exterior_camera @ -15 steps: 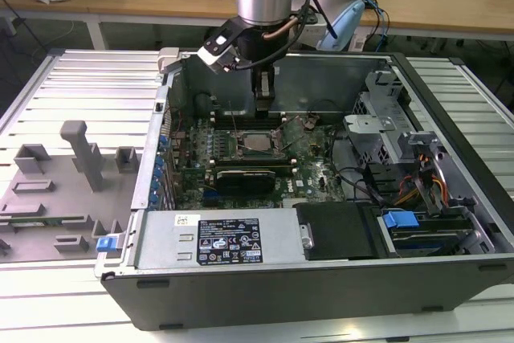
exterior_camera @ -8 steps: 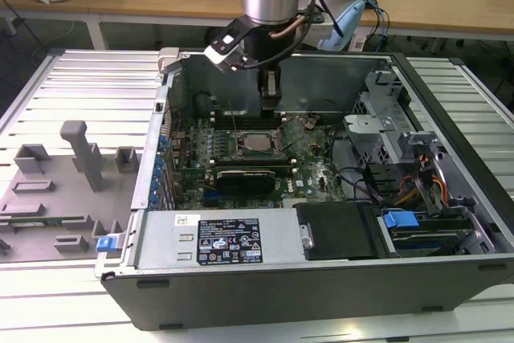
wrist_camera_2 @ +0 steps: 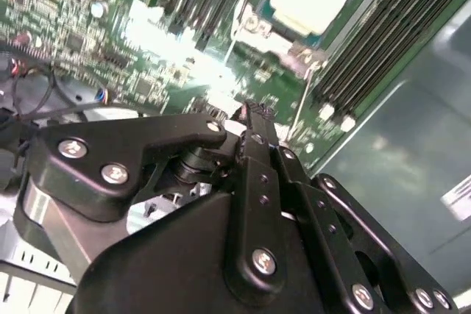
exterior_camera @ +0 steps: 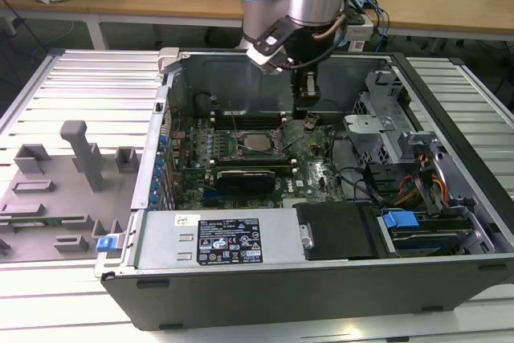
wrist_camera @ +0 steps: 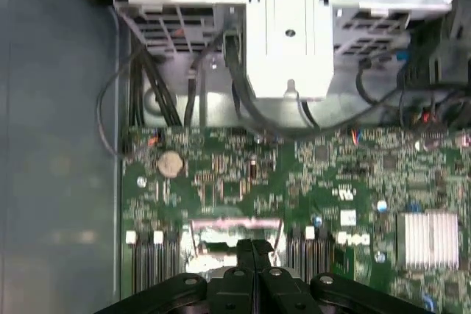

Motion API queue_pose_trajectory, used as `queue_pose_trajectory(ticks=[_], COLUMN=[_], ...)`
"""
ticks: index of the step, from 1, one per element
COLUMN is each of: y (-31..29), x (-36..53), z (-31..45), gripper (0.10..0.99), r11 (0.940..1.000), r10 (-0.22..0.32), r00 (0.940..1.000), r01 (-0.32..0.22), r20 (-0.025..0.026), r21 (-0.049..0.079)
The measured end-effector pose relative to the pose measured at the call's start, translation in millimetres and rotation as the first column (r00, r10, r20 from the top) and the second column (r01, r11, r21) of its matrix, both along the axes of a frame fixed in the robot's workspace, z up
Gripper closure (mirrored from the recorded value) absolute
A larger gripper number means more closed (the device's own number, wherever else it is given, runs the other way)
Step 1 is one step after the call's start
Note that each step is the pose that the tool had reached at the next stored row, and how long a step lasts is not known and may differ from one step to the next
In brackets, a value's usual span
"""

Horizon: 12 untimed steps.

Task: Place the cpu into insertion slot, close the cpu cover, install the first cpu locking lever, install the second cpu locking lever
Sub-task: 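Close the cpu cover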

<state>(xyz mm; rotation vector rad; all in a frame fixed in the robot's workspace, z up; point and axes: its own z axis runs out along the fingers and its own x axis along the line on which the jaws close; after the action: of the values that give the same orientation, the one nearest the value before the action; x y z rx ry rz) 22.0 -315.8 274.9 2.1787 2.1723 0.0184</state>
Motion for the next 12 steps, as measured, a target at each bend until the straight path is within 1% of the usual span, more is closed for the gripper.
queue_pose_trajectory(ticks=[3, 7, 10, 11, 12], y=[0.0, 0.3, 0.3, 0.3, 0.3], x=[12.9, 21.7, 26.7, 28.9, 29.5], z=[0.1, -0.7, -4.7, -7.5, -9.0], gripper=[0.98, 0.98, 0.98, 0.98, 0.98], r11=[1.0, 1.0, 1.0, 1.0, 1.0], r10=[0.0, 0.0, 0.0, 0.0, 0.0], r00=[1.0, 1.0, 1.0, 1.0, 1.0], r01=[0.0, 0.0, 0.0, 0.0, 0.0], r20=[-0.0004, -0.0022, -0.0052, -0.0078, -0.0088], r21=[0.0, 0.0, 0.0, 0.0, 0.0])
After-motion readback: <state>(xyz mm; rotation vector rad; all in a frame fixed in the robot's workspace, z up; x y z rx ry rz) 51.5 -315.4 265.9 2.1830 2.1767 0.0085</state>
